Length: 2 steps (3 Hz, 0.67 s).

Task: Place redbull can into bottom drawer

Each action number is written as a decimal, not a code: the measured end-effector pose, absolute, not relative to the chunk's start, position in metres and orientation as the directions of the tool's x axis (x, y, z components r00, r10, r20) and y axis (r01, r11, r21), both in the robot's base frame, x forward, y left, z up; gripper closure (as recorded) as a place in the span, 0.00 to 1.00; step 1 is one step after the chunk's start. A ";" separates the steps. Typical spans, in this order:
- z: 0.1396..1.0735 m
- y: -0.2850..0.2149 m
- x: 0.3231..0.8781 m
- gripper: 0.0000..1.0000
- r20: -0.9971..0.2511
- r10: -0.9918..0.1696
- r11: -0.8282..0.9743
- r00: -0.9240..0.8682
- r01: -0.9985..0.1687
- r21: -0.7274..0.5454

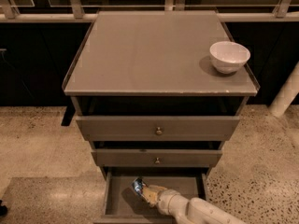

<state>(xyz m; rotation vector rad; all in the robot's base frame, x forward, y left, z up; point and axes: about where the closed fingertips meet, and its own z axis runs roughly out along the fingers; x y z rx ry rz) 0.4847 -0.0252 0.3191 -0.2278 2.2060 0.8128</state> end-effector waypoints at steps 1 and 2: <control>0.294 -0.028 0.506 1.00 -0.699 0.109 0.789 -0.707 -0.367 0.494; 0.272 -0.030 0.519 1.00 -0.680 0.129 0.796 -0.722 -0.334 0.505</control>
Offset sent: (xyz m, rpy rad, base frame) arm 0.0507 -0.0110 -0.0730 0.0087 0.0762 -0.0859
